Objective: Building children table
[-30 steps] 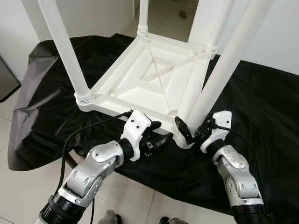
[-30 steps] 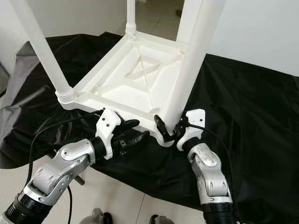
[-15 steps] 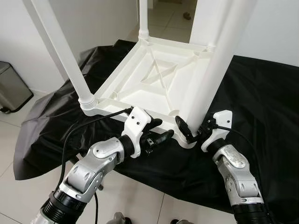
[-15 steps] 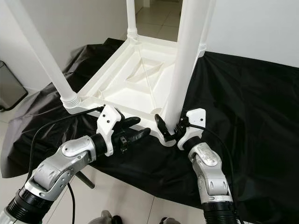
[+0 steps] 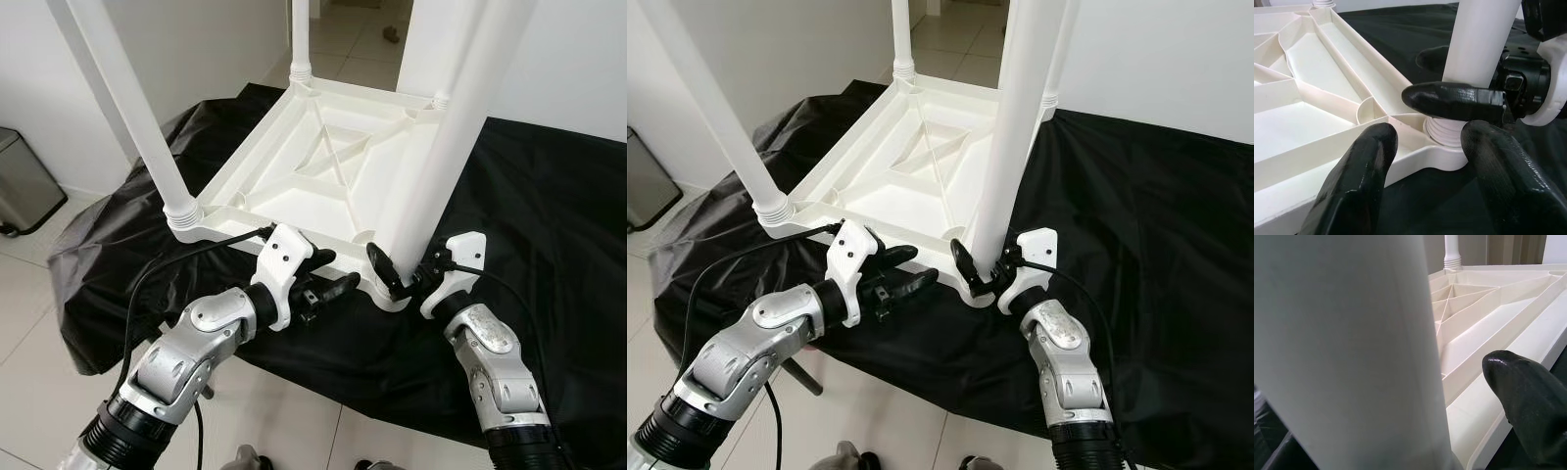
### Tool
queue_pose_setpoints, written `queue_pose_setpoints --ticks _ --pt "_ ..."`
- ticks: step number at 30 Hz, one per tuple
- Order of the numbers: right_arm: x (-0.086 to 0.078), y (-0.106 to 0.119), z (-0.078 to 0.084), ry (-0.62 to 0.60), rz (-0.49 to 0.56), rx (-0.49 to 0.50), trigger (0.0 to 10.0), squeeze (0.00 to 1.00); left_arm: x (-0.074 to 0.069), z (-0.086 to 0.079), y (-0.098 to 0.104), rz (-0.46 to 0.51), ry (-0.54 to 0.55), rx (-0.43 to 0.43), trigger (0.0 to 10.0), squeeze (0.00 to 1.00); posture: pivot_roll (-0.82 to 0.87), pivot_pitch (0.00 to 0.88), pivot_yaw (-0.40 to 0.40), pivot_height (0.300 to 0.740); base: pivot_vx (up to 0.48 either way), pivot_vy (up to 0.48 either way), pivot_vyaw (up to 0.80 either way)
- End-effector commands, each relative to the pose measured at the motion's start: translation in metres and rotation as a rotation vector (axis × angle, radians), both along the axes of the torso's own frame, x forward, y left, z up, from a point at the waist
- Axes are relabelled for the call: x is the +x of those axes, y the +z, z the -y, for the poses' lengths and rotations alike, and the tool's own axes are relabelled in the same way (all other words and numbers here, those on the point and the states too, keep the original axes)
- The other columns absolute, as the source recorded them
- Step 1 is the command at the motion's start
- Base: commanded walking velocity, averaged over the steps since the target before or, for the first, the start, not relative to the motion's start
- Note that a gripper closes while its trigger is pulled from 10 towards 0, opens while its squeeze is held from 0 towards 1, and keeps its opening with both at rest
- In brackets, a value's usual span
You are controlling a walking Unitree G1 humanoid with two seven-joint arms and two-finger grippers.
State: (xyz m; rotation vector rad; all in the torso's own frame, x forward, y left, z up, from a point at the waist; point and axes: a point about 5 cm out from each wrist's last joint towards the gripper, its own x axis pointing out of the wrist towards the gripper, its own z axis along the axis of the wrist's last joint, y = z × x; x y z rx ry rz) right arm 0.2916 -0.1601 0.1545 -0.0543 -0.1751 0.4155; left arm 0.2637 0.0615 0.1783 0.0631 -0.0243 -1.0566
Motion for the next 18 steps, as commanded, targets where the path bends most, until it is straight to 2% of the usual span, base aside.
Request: queue_pose_setpoints --ticks 1,7,12,16,17,18 --pt "0.002 0.000 0.002 -0.003 -0.004 0.001 10.0 0.00 -0.002 -0.001 0.001 0.007 -0.090 0.009 10.0 0.00 0.03 0.102 0.028 0.740 0.000 0.000 0.00" --pt "0.001 0.002 0.000 0.074 -0.010 -0.006 10.0 0.00 -0.005 0.001 -0.001 0.008 -0.092 0.007 10.0 0.00 0.02 0.096 0.004 0.740 0.000 0.000 0.00" --pt "-0.003 0.003 0.006 0.168 -0.008 -0.048 10.0 0.00 -0.006 0.002 -0.002 0.011 -0.083 0.003 10.0 0.00 0.03 0.085 -0.017 0.740 0.000 0.000 0.00" --pt "-0.003 0.002 0.010 0.194 -0.014 -0.066 10.0 0.00 -0.006 0.000 -0.002 0.013 -0.079 0.007 10.0 0.00 0.03 0.083 -0.019 0.740 0.000 0.000 0.00" --pt "-0.003 0.002 0.012 0.208 -0.019 -0.064 5.1 0.00 -0.006 -0.001 -0.002 0.012 -0.079 0.007 10.0 0.00 0.04 0.084 -0.023 0.740 0.000 0.000 0.00" --pt "-0.003 0.002 0.013 0.216 -0.023 -0.063 5.1 0.00 -0.007 -0.001 -0.002 0.010 -0.078 0.007 10.0 0.00 0.04 0.084 -0.023 0.740 0.000 0.000 0.00"
